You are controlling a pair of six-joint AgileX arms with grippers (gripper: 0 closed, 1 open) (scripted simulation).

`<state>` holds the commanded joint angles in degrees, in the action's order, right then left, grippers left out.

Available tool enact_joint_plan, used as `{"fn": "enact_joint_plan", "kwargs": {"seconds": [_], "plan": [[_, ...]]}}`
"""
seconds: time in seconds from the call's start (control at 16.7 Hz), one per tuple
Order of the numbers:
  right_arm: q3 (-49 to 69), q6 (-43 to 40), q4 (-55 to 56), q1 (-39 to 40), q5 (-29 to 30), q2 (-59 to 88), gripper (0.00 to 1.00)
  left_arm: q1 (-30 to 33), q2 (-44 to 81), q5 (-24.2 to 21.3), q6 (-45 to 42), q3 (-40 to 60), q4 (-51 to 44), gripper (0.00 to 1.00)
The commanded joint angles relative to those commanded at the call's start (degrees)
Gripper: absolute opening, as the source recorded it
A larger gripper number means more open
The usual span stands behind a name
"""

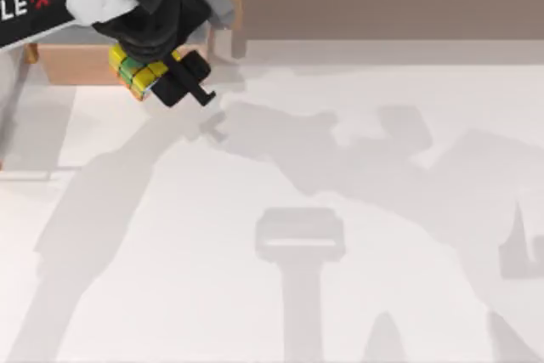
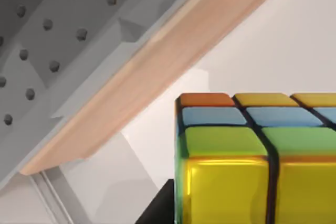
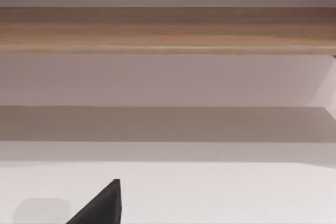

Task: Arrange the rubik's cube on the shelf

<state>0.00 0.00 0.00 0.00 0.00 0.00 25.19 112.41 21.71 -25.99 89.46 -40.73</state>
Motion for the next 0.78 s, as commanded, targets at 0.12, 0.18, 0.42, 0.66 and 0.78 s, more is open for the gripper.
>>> {"fn": "enact_joint_plan", "kwargs": {"seconds": [0.12, 0.18, 0.42, 0.66, 0.78], "plan": [[0.0, 0.0, 0.0, 0.0, 0.0, 0.0, 1.00, 7.8, -1.1, 3.6, 0.3, -7.2, 8.7, 0.00], [0.0, 0.0, 0.0, 0.0, 0.0, 0.0, 1.00, 11.6, -1.3, 5.1, 0.6, -10.5, 13.3, 0.00], [0.0, 0.0, 0.0, 0.0, 0.0, 0.0, 1.00, 25.9, -0.9, 10.2, 2.4, -21.6, 32.2, 0.00], [0.0, 0.0, 0.0, 0.0, 0.0, 0.0, 1.00, 37.3, 0.9, 12.5, 4.9, -28.1, 50.5, 0.00], [0.0, 0.0, 0.0, 0.0, 0.0, 0.0, 1.00, 41.6, 2.5, 12.8, 6.4, -29.7, 58.9, 0.00]]}}
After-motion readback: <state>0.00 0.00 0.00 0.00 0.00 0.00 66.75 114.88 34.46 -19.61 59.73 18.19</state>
